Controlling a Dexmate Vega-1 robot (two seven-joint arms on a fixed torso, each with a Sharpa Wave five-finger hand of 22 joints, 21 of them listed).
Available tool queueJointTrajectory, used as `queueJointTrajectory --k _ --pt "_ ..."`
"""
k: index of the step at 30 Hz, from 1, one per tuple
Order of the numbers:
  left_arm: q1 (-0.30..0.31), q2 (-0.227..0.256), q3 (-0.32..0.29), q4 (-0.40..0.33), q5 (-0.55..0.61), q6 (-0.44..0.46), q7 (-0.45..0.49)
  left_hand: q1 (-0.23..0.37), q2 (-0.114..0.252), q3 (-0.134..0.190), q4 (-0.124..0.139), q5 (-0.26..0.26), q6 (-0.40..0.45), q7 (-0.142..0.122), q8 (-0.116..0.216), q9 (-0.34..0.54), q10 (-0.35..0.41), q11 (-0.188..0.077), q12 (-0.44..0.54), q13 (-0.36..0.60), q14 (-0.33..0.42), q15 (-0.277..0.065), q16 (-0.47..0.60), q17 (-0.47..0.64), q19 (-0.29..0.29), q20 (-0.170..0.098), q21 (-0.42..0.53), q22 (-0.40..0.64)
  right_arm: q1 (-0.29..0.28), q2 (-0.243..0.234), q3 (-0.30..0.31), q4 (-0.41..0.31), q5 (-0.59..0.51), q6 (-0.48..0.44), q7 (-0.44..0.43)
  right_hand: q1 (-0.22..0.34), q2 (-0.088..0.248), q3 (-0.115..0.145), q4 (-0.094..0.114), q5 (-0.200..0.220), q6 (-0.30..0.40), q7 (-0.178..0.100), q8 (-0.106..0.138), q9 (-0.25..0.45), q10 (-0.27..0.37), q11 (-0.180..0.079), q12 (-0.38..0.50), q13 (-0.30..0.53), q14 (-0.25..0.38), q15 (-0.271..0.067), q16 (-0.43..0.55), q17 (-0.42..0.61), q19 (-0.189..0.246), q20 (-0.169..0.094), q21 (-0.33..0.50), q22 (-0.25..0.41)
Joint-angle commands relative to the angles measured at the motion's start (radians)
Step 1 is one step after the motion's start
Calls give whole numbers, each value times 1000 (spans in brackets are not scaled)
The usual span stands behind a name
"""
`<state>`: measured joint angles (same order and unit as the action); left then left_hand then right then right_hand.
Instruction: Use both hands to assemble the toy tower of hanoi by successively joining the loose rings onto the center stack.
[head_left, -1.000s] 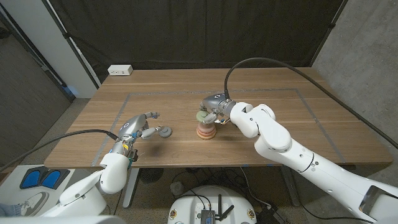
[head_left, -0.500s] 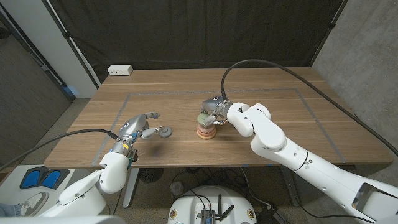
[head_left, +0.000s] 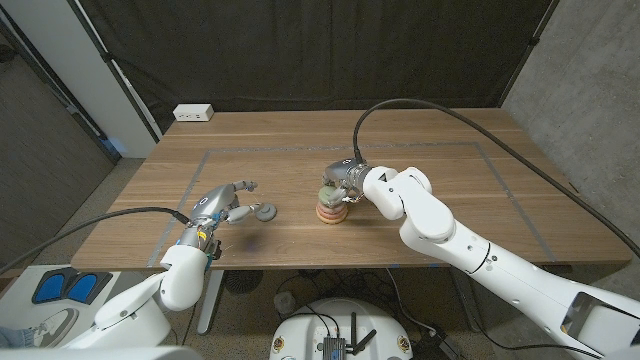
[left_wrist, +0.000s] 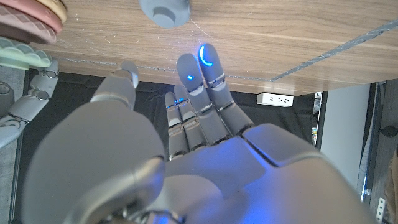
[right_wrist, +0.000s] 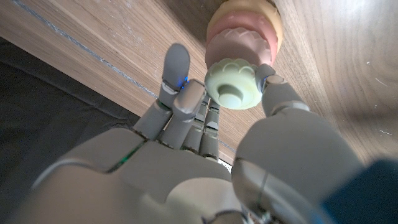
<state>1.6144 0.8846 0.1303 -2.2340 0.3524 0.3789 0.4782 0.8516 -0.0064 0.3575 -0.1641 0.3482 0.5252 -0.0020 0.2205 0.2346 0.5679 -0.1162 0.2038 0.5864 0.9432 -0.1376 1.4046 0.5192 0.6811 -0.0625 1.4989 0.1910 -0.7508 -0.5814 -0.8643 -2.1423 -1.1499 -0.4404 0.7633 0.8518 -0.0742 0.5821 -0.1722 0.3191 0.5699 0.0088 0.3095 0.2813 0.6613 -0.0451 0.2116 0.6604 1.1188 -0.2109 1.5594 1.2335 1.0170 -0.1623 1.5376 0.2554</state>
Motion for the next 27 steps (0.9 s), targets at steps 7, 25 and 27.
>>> queueJointTrajectory --k 7,25,27 --pt "9 -3 -1 -3 -3 2 3 -7 -2 8 1 1 9 2 0 3 2 3 -2 2 7 -82 -2 -1 7 -142 5 1 5 4 -11 24 0 -1 7 76 93 2 8 6 81 -74 0 5 114 -108 1 6 -5 -5 -2 3 -6 -57 1 0" --pt "15 -4 -5 15 -13 -35 10 -8 -1 11 1 0 9 2 0 3 6 3 -1 1 8 -82 -1 0 7 -142 6 1 16 7 -23 45 3 -16 28 74 93 1 6 9 75 -75 -5 8 107 -106 -4 9 -8 -5 -1 3 -6 -57 2 0" --pt "15 -4 -5 15 -13 -36 10 -8 -1 11 1 0 9 2 0 3 5 4 -1 0 8 -82 -1 0 8 -142 6 1 15 6 -23 44 3 -21 32 74 94 1 7 9 70 -75 -7 8 104 -105 -5 8 -8 -5 -1 3 -6 -57 3 1"
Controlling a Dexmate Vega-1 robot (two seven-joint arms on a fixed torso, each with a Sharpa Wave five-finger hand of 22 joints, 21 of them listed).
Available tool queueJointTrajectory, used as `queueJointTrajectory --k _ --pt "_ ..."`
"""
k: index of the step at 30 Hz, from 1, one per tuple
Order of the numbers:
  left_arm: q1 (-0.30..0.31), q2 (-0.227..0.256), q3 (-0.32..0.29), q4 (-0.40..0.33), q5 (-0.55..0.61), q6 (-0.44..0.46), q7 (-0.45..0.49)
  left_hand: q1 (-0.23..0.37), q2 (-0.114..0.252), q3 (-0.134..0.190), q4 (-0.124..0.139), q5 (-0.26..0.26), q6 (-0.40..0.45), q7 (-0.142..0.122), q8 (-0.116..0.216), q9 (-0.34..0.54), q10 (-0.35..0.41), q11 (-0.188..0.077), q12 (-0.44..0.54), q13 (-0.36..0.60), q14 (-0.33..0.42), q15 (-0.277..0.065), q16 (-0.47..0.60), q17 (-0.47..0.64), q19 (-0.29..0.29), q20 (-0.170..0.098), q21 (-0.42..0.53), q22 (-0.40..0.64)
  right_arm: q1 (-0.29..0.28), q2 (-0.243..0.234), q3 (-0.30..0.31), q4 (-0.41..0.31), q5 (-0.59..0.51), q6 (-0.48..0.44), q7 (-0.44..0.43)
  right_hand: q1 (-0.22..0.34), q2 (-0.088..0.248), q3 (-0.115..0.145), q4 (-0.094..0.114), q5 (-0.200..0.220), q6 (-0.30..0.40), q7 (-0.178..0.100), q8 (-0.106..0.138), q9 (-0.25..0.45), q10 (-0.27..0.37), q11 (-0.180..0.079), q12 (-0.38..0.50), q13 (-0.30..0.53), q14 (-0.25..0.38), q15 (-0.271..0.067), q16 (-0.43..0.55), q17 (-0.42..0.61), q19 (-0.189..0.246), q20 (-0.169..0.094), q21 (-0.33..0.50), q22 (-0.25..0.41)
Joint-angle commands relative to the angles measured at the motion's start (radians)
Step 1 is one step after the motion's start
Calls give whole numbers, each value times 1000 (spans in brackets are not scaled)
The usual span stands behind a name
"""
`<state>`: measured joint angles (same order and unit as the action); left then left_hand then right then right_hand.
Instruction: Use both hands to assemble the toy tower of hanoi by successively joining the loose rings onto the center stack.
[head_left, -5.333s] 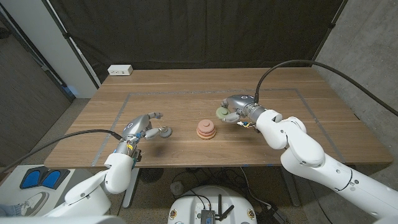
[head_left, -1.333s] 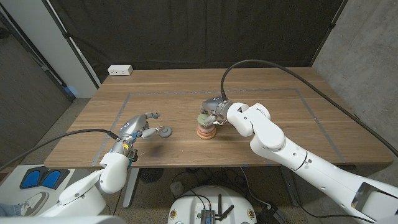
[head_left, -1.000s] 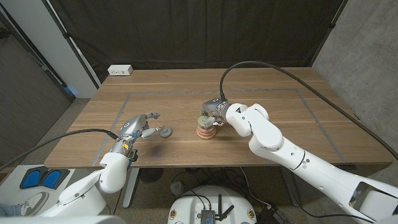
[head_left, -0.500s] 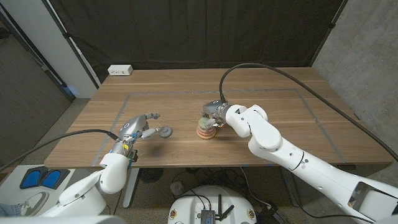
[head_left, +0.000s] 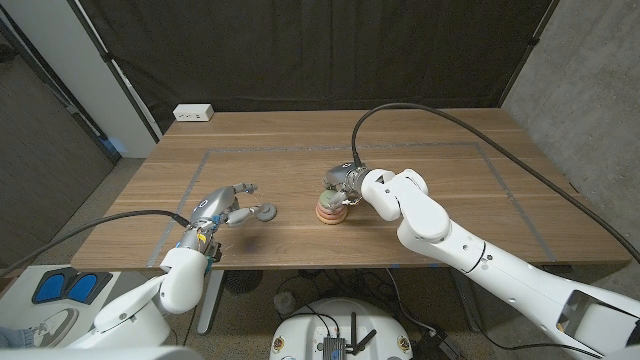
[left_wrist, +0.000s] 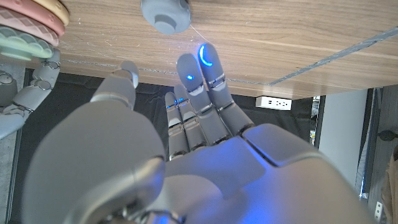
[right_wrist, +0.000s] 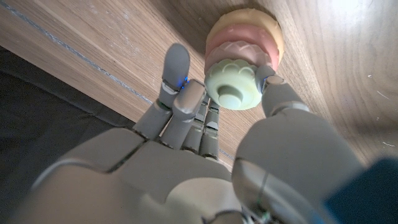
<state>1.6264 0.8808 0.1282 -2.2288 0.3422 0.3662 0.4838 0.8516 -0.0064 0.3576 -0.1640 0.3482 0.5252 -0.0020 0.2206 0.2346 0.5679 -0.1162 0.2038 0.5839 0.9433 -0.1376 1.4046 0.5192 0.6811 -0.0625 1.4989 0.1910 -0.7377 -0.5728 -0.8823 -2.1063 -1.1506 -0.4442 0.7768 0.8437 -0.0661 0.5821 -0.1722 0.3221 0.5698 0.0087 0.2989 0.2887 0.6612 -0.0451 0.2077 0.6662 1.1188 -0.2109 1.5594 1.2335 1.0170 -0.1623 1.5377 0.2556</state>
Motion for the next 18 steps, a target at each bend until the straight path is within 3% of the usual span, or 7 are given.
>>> queueJointTrajectory --k 1,9,18 --pt "3 0 -3 10 -3 -23 4 -8 -1 11 1 0 9 2 0 3 5 2 -1 3 7 -82 -1 0 8 -142 6 1 1 -3 -4 7 5 -17 17 82 85 1 7 6 70 -74 3 1 103 -104 -2 2 -8 -5 -1 3 -8 -57 1 -1" --pt "6 -7 -5 18 -3 -45 17 -8 0 12 1 0 11 2 1 3 6 3 -1 3 8 -82 0 1 8 -142 6 1 -1 -12 -2 -3 19 -14 10 73 78 -2 8 8 49 -62 -7 5 72 -94 -12 2 -14 -5 -4 3 -9 -56 1 -1" --pt "15 -12 -8 14 -1 -38 15 -8 0 14 1 0 12 0 1 3 5 1 -2 2 8 -82 0 0 9 -142 7 1 -7 -29 3 -21 23 -2 0 34 45 -17 14 10 -51 -40 -56 6 -36 -77 -29 -8 -31 -4 -10 3 -20 -56 -2 -4"
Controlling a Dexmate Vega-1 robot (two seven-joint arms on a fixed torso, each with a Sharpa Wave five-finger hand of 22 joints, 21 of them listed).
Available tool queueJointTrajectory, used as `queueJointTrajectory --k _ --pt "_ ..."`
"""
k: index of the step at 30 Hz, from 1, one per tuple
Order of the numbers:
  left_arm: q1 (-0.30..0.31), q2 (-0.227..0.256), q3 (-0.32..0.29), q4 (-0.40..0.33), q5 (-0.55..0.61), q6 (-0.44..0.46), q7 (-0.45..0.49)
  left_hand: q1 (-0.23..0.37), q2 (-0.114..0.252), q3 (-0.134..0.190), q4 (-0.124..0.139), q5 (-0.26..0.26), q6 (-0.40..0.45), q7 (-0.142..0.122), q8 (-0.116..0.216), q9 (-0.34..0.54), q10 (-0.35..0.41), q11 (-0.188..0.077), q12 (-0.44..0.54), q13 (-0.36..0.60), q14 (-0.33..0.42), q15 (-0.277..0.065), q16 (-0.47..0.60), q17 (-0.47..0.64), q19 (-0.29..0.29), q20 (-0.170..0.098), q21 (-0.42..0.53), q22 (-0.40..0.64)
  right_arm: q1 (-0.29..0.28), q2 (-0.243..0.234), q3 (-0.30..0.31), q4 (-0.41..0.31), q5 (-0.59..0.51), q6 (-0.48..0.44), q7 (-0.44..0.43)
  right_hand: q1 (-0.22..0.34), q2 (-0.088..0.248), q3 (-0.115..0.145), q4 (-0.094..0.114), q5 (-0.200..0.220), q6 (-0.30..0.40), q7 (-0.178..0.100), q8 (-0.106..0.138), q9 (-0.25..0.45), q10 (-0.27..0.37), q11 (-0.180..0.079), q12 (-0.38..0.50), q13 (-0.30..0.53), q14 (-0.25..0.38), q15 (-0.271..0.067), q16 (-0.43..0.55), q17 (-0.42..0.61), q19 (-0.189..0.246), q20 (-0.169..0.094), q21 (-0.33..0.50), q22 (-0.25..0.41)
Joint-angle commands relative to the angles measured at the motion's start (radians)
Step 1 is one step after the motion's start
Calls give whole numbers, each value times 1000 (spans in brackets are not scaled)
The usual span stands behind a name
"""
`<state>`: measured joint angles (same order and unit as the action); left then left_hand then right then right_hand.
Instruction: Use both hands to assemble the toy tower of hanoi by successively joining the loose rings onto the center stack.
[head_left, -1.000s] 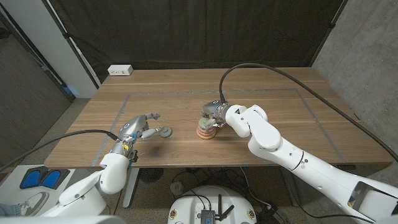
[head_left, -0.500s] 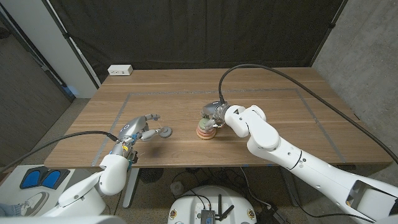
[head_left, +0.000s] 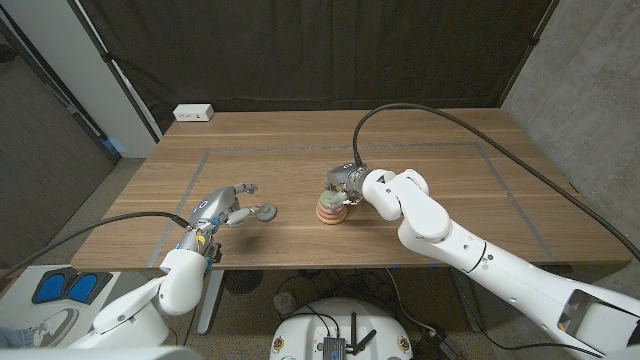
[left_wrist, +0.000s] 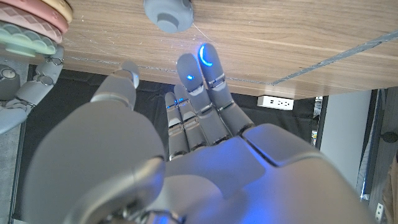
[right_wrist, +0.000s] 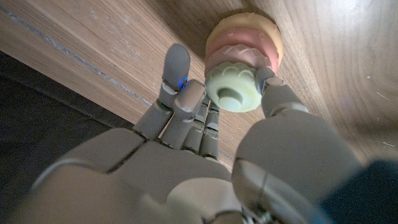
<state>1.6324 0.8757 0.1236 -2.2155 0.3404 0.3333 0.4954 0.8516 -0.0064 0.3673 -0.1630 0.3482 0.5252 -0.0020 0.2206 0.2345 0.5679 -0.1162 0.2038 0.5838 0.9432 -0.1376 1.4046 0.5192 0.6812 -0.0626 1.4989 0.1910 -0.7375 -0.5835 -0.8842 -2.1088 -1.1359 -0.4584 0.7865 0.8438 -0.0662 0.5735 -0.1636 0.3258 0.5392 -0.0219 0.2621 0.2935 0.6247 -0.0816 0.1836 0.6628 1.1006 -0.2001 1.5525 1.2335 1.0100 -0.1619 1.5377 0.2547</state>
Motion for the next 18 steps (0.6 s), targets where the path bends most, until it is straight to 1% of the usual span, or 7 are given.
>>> queueJointTrajectory --k 1,3,6,9,13,14,18 --pt "9 -7 -2 0 2 -4 3 -8 0 4 0 0 12 0 1 3 6 1 -1 2 10 -82 2 2 9 -142 7 1 -9 -21 6 -20 9 14 -14 29 42 -10 6 6 -24 -9 -21 1 -10 -34 -5 -6 -16 -15 -4 3 -16 -56 -4 -4" --pt "9 -8 -3 0 2 -3 2 -8 0 4 0 0 11 1 1 3 5 2 -2 2 8 -82 0 0 9 -142 7 1 -12 -25 9 -23 9 15 -15 14 31 -14 7 5 -54 -3 -34 1 -49 -22 -9 -12 -30 -14 -8 2 -28 -56 -11 -12" --pt "11 -7 -6 -4 2 -2 0 -8 0 5 0 0 11 0 1 3 5 1 -2 2 7 -82 0 0 9 -142 7 1 -15 -28 13 -28 12 16 -16 -1 19 -18 8 2 -81 1 -45 1 -80 -14 -8 -17 -46 -13 -13 2 -36 -56 -14 -14" --pt "12 -3 -8 -8 7 0 -4 -8 0 5 0 0 12 0 1 3 6 1 -1 2 8 -82 0 0 9 -142 7 1 -20 -31 15 -34 6 16 -22 -12 10 -20 8 0 -109 15 -54 0 -106 -7 -7 -23 -59 -14 -15 2 -45 -56 -17 -18" --pt "23 -4 -14 -16 8 5 -5 -8 0 6 0 0 12 0 1 3 6 0 -1 2 8 -82 0 0 9 -142 7 1 -26 -33 20 -42 0 15 -29 -17 4 -21 6 -3 -130 20 -60 -1 -123 -4 -7 -26 -68 -13 -16 2 -51 -56 -18 -18" --pt "26 -4 -16 -18 9 7 -5 -8 0 6 0 0 12 0 1 3 7 2 -1 2 7 -82 -1 -1 9 -142 7 1 -28 -32 21 -43 -3 14 -31 -18 0 -21 5 -4 -145 22 -64 -2 -134 -1 -8 -28 -72 -13 -16 2 -53 -56 -19 -19" --pt "38 -5 -27 -24 9 14 -9 -8 0 6 0 0 13 0 1 3 7 2 -2 2 8 -82 0 0 9 -142 7 1 -31 -30 24 -46 -10 12 -32 -19 -3 -20 3 -6 -160 26 -66 -2 -151 5 -8 -31 -80 -13 -17 2 -58 -56 -20 -20"
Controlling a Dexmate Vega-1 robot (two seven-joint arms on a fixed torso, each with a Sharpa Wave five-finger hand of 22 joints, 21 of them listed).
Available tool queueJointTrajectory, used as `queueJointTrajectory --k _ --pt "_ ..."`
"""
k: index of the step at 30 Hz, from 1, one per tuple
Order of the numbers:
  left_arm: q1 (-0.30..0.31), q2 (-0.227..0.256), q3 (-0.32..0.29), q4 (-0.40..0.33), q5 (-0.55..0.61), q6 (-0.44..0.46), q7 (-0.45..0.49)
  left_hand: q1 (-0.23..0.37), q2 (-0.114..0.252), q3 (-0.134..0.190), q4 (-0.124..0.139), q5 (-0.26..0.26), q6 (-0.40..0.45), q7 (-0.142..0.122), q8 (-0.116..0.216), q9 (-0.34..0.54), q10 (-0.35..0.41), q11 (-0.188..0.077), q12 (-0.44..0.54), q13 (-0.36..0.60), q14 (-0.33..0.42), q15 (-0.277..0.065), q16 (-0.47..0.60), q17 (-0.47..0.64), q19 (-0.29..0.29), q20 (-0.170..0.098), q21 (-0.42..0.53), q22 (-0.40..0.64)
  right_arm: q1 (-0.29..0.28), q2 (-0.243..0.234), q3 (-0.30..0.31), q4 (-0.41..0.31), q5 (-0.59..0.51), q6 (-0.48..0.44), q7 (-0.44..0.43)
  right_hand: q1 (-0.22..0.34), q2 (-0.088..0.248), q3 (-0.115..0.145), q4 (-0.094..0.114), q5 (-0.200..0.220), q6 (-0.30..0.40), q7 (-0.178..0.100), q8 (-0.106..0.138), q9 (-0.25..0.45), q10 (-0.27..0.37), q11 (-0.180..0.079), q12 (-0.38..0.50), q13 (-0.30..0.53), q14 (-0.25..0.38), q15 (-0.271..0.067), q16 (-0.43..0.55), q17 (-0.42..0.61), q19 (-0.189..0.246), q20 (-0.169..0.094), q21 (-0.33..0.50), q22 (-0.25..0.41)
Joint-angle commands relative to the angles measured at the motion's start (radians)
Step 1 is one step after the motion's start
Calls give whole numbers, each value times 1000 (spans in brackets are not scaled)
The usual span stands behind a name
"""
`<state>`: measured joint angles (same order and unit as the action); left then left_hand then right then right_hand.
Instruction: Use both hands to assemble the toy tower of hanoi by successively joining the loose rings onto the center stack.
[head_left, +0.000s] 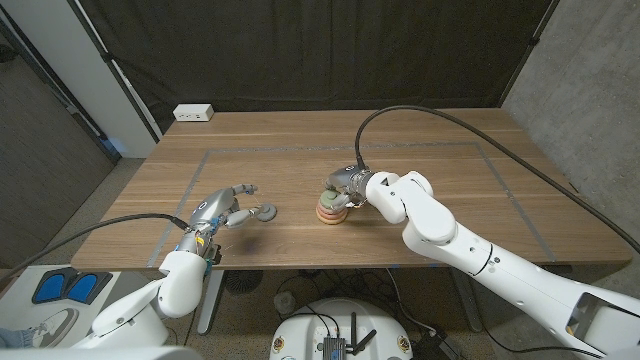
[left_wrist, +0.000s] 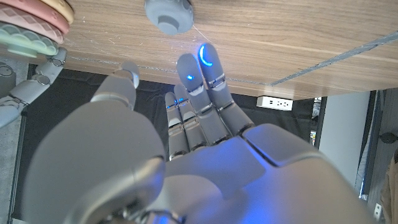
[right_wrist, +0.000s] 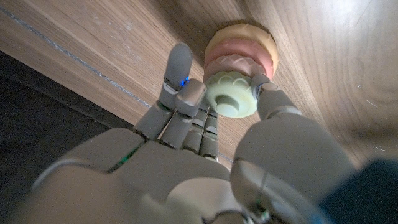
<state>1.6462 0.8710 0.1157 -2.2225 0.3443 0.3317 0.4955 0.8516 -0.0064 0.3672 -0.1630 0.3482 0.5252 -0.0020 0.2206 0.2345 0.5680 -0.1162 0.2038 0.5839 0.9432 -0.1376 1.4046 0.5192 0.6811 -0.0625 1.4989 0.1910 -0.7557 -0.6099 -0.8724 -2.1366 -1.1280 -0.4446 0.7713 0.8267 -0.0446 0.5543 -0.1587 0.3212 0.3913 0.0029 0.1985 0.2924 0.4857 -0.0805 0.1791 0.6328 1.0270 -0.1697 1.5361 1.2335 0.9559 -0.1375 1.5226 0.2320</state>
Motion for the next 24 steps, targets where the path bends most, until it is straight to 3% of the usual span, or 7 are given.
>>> queueJointTrajectory --k 1,13,24 --pt "27 0 -21 -18 6 17 -10 -8 0 6 0 0 12 0 1 3 6 1 -2 2 7 -82 -1 -1 9 -142 7 1 -14 -3 12 -18 -20 -3 -18 -3 -27 -1 -2 -3 -17 6 -4 -2 -17 7 -3 -2 -9 -44 -1 1 -6 -80 -6 2" --pt "39 -9 -36 -19 8 14 -12 -9 0 8 0 0 11 1 0 3 8 1 0 3 8 -82 0 0 9 -142 7 1 -30 2 17 -26 -44 -6 -26 -9 -43 -1 -5 -13 -79 24 -11 -6 -72 28 -3 -12 -36 -43 -4 1 -21 -80 -9 -3" --pt "30 -14 -33 -12 13 6 -17 -9 0 9 0 0 12 -1 0 3 8 -1 -1 2 7 -82 -1 -1 9 -142 7 1 -60 0 37 -50 -69 -24 -30 -13 -46 -2 -3 -18 -81 26 -6 -8 -75 29 3 -16 -45 -43 -5 0 -27 -80 -11 -5"
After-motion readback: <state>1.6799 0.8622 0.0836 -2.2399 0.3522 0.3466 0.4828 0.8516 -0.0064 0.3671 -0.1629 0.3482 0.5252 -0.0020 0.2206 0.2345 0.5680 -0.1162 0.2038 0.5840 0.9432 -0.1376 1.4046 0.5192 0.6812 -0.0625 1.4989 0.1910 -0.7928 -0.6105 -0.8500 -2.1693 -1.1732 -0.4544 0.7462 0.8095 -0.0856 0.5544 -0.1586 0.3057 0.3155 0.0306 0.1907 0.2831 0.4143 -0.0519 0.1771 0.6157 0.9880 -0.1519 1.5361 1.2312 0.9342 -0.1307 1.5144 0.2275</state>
